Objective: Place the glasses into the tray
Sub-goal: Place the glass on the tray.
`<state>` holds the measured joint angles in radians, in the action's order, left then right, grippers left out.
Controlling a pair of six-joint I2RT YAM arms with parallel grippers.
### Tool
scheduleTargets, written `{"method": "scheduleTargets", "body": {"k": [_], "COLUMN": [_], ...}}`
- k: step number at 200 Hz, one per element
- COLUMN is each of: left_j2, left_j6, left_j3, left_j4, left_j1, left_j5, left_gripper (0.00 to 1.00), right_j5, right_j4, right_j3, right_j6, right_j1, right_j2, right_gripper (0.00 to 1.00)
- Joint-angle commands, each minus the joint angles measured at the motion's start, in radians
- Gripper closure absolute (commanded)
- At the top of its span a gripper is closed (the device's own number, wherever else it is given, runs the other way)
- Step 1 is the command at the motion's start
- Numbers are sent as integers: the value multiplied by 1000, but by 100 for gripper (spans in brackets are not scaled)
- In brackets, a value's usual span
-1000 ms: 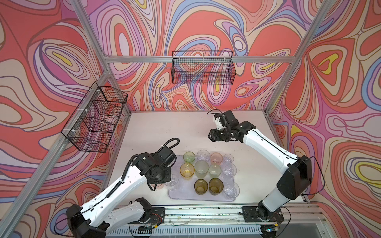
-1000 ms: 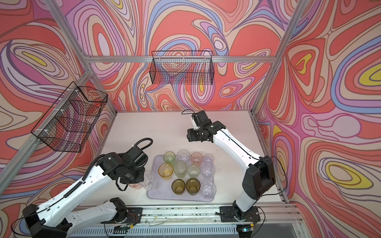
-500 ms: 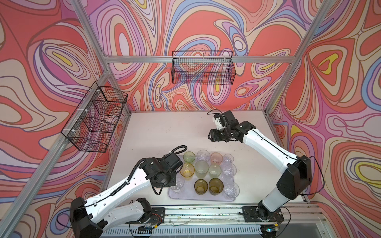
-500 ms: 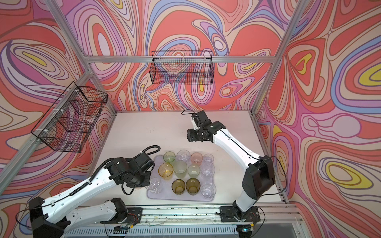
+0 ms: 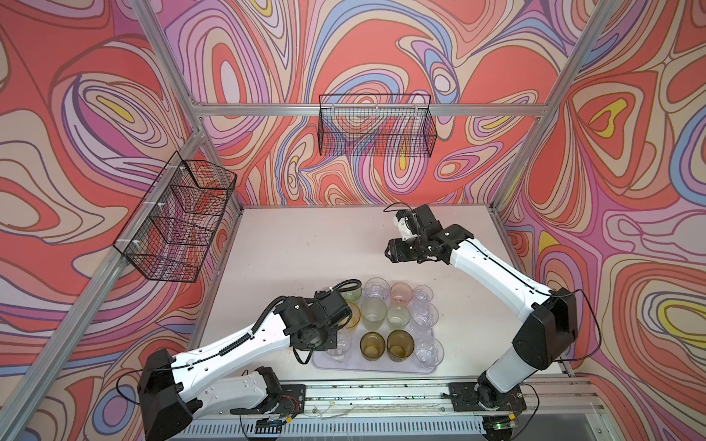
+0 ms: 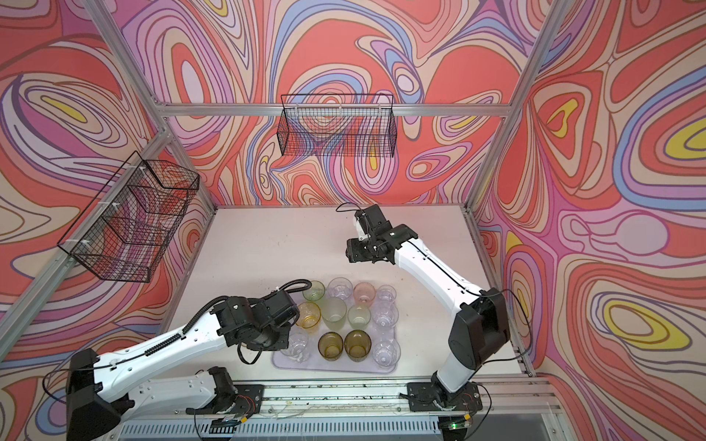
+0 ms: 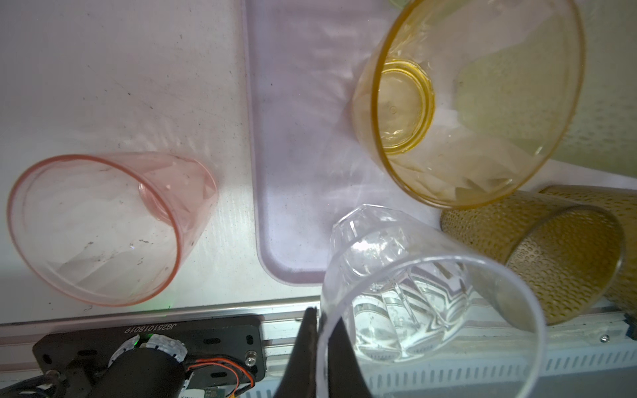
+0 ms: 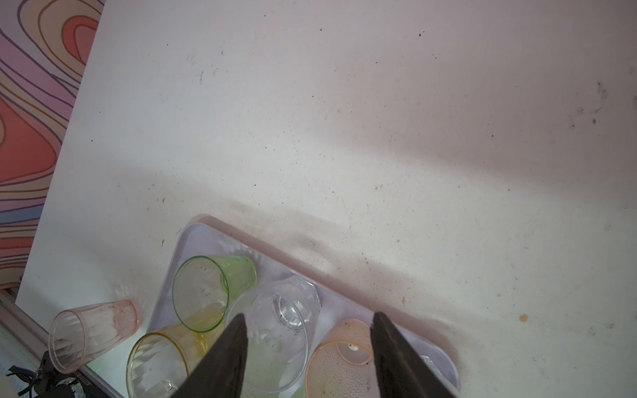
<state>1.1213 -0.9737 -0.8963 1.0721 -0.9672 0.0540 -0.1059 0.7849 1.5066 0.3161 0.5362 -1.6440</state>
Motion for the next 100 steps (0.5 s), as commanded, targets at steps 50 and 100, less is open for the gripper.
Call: {"method": "scheduleTargets", "body": {"k": [50, 100], "left_j2": [49, 81], "left_j6": [-36, -37], "left_j3": [23, 30], "left_j4": [-65, -87], "left_j1": [-35, -46], "left_j5": [23, 18], "left_gripper": [100, 100], "right_j5": [-8, -6], "right_j4": [-15, -15], "right_j3": [4, 0], "right_j6": [-2, -2], "right_j1": [-5, -4], "right_j2": [0, 3], "right_gripper": [40, 40]}}
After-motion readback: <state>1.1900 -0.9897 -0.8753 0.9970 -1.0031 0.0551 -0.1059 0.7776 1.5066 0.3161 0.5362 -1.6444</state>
